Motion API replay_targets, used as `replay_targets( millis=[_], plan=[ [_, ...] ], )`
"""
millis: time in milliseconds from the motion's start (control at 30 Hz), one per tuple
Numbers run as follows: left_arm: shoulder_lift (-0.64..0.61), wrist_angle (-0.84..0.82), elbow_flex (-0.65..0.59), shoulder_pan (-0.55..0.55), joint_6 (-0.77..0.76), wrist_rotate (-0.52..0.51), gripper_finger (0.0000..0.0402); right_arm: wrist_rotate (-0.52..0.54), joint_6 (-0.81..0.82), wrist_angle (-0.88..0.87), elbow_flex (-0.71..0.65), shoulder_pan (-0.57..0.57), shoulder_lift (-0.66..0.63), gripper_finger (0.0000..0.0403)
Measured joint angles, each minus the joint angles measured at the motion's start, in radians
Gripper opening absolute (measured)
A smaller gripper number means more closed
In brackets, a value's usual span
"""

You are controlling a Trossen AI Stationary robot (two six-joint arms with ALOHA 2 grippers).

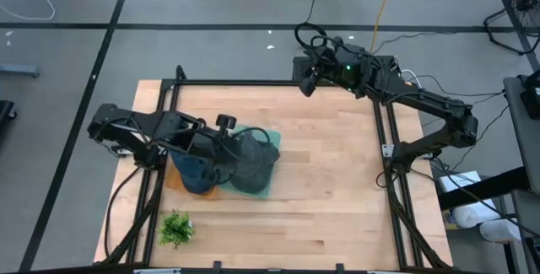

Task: Pick & Place hat
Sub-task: Put the black cap into the green bin

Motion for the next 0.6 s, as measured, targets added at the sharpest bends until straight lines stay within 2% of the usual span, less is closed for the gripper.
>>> replay_targets(
  millis=[167,333,600],
  plan=[
    [0.008,0.008,0.000,-0.013,0.078,0.006,0.0014,-0.013,-0.014,-0.010,0.000,-0.033,0.000,0.0155],
    [0.008,0.044,0.000,-0.066,0.187,0.029,0.0014,-0.012,0.041,-0.080,0.000,-0.076,0.000,0.0155],
    [0.018,-0.034,0.000,-0.089,0.204,0.029,0.0014,-0.013,0.149,-0.179,0.000,-0.111,0.000,0.0155]
  ],
)
